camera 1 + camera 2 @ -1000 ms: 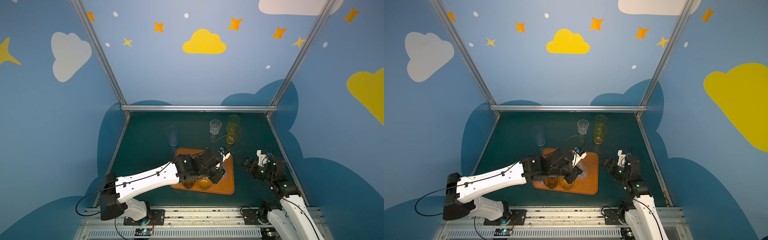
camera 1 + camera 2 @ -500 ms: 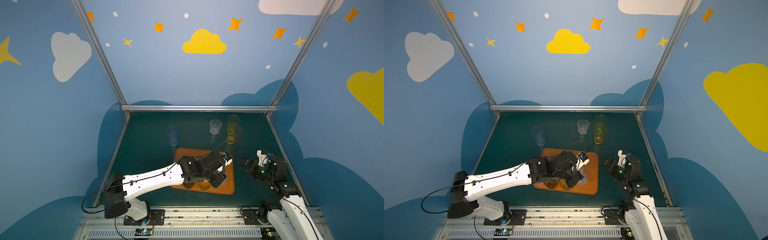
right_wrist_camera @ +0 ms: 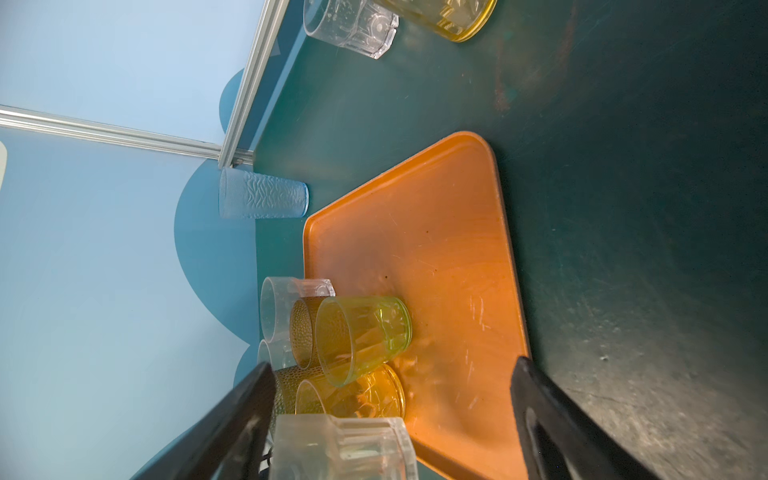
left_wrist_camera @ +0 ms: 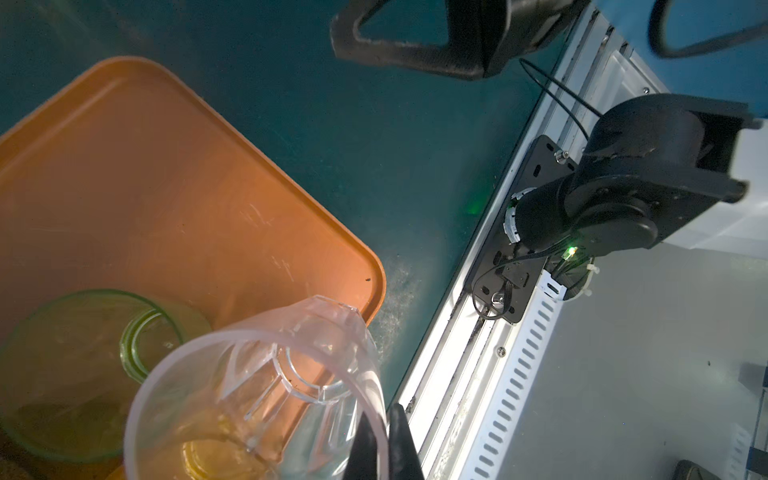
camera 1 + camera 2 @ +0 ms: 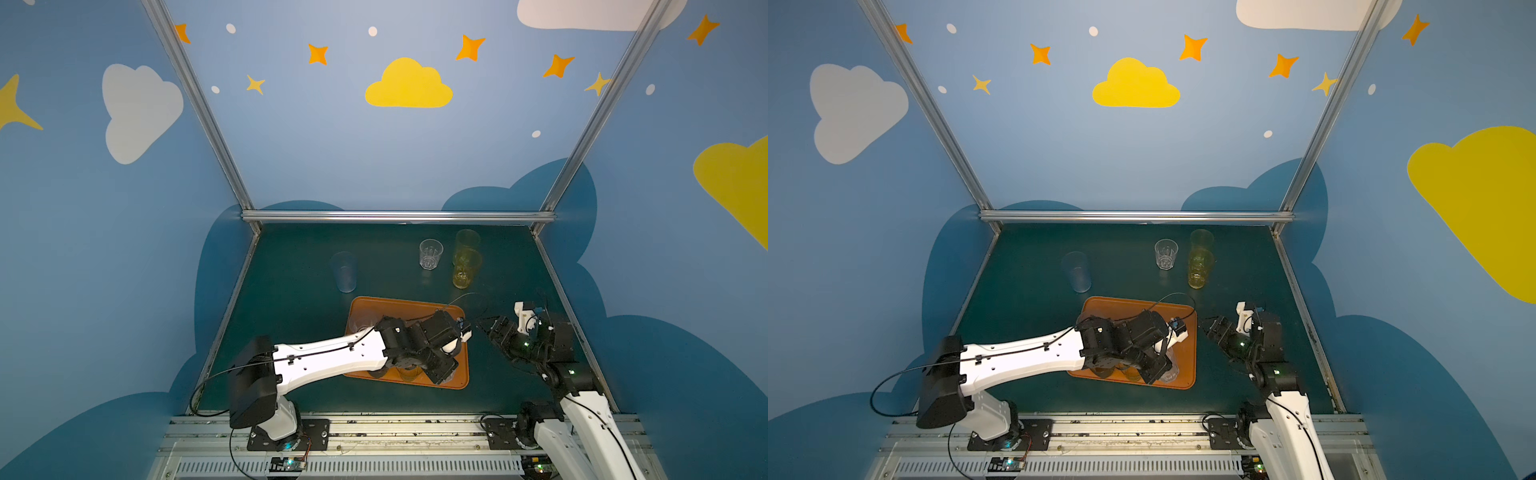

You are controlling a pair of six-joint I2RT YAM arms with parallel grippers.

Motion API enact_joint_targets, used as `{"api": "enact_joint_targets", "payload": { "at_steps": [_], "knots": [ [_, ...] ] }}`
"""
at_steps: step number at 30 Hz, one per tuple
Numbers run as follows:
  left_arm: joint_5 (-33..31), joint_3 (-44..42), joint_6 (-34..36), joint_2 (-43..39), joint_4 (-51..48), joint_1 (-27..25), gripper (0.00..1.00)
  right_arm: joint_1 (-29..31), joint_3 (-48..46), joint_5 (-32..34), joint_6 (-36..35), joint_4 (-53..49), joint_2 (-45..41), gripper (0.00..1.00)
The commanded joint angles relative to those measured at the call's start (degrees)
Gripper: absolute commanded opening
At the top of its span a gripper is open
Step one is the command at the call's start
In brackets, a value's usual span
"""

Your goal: Place the glasses into the tray

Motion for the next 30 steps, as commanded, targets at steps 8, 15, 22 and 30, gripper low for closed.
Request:
{"api": "enact_joint_targets", "payload": {
  "at_steps": [8, 15, 22, 30],
  "knots": [
    [0.6, 1.9, -0.6, 4.0, 0.3, -0.5, 0.04, -1.2, 0.8, -1.2, -0.6, -1.4, -0.4, 0.87],
    [-1.3, 3.3, -0.3, 6.5, -1.1, -1.3, 0.04, -1.7, 0.8, -1.7, -0.8, -1.4, -0.4, 0.87],
    [-2.6, 4.4, -0.1, 8.4, -1.9, -1.8, 0.04, -2.2, 0.4, -2.0, -1.0, -1.4, -0.4, 0.87],
    [-4.3, 5.9, -0.2, 10.7, -2.8, -2.0, 0.04, -2.8, 0.0, -2.7, -1.1, -1.4, -0.8, 0.87]
  ]
}}
